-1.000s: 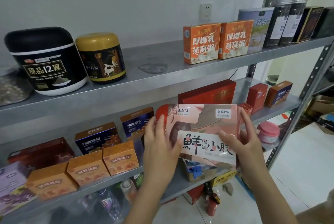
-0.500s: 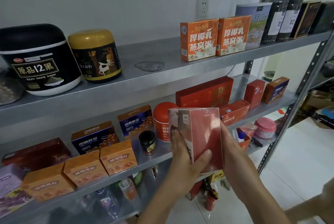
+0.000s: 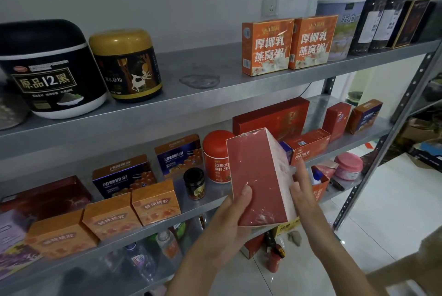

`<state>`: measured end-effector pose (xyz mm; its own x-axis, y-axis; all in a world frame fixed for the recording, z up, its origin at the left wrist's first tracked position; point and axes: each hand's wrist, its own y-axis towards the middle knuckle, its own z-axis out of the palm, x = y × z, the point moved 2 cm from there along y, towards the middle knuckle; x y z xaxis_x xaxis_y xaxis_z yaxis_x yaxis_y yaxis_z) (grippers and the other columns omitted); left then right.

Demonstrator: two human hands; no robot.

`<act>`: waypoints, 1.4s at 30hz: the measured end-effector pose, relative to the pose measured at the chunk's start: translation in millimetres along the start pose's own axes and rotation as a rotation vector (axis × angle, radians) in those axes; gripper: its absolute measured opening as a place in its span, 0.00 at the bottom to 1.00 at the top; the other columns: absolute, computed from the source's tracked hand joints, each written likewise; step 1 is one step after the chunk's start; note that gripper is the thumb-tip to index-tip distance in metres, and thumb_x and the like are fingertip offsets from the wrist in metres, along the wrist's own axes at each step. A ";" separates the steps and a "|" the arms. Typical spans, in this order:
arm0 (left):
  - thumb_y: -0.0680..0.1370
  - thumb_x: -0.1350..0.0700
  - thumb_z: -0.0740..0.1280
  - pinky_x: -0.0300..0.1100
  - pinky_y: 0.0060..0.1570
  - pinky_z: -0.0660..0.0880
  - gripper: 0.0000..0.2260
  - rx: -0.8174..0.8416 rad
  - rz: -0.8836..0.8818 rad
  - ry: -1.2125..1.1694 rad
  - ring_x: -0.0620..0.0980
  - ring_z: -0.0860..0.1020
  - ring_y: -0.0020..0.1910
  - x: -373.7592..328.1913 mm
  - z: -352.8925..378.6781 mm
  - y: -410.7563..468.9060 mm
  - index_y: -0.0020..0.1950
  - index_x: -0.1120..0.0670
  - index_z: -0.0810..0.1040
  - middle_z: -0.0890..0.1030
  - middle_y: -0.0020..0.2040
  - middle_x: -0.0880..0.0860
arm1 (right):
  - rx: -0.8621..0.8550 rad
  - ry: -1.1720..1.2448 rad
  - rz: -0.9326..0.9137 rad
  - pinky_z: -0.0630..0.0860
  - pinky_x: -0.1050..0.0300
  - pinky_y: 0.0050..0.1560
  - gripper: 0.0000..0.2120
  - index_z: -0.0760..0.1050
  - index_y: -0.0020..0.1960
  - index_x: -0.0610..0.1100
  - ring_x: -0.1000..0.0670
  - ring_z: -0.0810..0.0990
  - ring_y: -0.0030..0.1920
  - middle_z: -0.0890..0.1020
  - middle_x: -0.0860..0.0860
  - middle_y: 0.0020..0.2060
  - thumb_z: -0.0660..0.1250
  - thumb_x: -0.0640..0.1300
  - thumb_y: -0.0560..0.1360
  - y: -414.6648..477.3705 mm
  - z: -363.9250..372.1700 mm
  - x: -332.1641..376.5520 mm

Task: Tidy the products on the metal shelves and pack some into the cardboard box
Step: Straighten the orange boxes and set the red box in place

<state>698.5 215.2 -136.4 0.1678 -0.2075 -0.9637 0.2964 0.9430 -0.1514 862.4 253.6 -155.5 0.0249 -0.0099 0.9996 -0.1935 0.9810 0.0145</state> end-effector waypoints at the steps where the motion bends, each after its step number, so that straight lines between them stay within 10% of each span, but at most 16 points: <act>1: 0.73 0.34 0.62 0.37 0.58 0.76 0.27 0.004 -0.017 0.064 0.41 0.79 0.59 1.3 -3.2 -2.2 0.68 0.47 0.70 0.83 0.57 0.43 | 0.013 -0.007 -0.026 0.76 0.65 0.49 0.64 0.47 0.76 0.63 0.65 0.76 0.55 0.65 0.62 0.69 0.62 0.84 0.46 -4.5 -10.4 -10.0; 8: 0.77 0.39 0.55 0.47 0.67 0.71 0.17 -0.033 -0.103 -0.040 0.42 0.79 0.59 9.2 -9.7 -10.6 0.57 0.41 0.79 0.84 0.57 0.45 | 0.061 0.419 0.259 0.82 0.55 0.37 0.54 0.72 0.60 0.48 0.47 0.86 0.43 0.86 0.45 0.45 0.85 0.59 0.36 -7.7 -32.2 -19.3; 12: 0.82 0.52 0.56 0.27 0.39 0.76 0.08 -0.001 -0.035 -0.025 0.32 0.82 0.40 1.1 -7.1 -10.9 0.51 0.47 0.74 0.85 0.41 0.43 | 0.028 0.483 0.241 0.82 0.55 0.38 0.53 0.73 0.61 0.47 0.46 0.86 0.45 0.85 0.45 0.49 0.86 0.57 0.38 -9.0 -28.0 -21.3; 15: 0.81 0.52 0.60 0.28 0.36 0.76 0.06 -0.109 0.024 -0.012 0.32 0.81 0.39 -5.6 -13.9 -6.1 0.55 0.48 0.74 0.83 0.45 0.46 | -0.029 0.444 0.186 0.82 0.56 0.40 0.55 0.72 0.64 0.47 0.46 0.85 0.50 0.84 0.45 0.54 0.85 0.60 0.41 -11.8 -25.4 -21.1; 20: 0.68 0.37 0.71 0.26 0.38 0.75 0.23 -0.131 0.099 0.111 0.22 0.75 0.45 -14.5 -16.6 5.2 0.60 0.30 0.65 0.77 0.47 0.23 | -0.107 0.350 0.129 0.82 0.56 0.43 0.55 0.72 0.65 0.48 0.46 0.84 0.53 0.84 0.48 0.55 0.83 0.62 0.42 -12.9 -21.8 -18.5; 35: 0.56 0.44 0.76 0.42 0.46 0.81 0.36 -0.228 0.089 -0.059 0.47 0.82 0.55 -7.3 -29.6 11.7 0.64 0.41 0.72 0.84 0.55 0.45 | -0.082 0.281 0.125 0.69 0.33 0.65 0.49 0.70 0.66 0.62 0.41 0.79 0.60 0.82 0.51 0.59 0.82 0.64 0.46 -21.1 -39.2 -5.1; 42: 0.62 0.48 0.76 0.40 0.44 0.80 0.33 -0.210 0.033 -0.150 0.50 0.82 0.56 -2.7 -28.9 10.0 0.67 0.46 0.73 0.84 0.57 0.51 | -0.040 0.280 0.196 0.82 0.55 0.39 0.52 0.74 0.61 0.48 0.45 0.85 0.49 0.85 0.46 0.51 0.84 0.59 0.39 -20.0 -42.1 -0.4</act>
<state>673.8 232.7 -141.6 0.3161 -0.1973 -0.9280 0.0890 0.9800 -0.1781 907.5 242.2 -157.1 0.2604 0.2281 0.9382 -0.1831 0.9657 -0.1840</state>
